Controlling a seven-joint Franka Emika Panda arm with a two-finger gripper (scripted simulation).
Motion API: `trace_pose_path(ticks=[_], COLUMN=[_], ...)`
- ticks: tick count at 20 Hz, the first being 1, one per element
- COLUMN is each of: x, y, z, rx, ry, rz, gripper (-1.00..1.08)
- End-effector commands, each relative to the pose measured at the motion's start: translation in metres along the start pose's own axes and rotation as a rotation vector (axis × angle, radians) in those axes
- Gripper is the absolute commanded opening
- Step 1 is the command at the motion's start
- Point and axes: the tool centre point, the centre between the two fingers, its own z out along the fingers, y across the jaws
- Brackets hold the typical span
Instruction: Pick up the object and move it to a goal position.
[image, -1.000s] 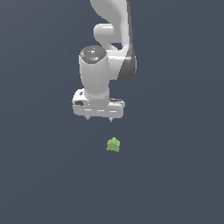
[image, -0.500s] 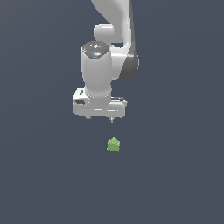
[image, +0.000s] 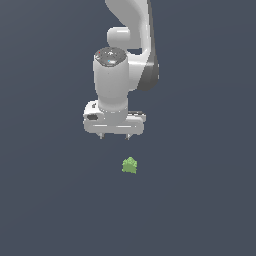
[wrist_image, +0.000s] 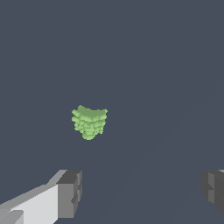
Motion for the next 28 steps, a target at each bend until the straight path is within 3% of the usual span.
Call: trace_pose_path(ticks=[1, 10, 28], x=[0.001, 0.005, 0.015], y=[-0.001, -0.008, -0.031], z=[0.002, 0.015, 0.058], rx=[-0.001, -0.002, 0.016], ry=[-0.002, -0.013, -0.04], rz=[-0.025, -0.195, -0.724], gripper=[1.0, 1.0, 1.0])
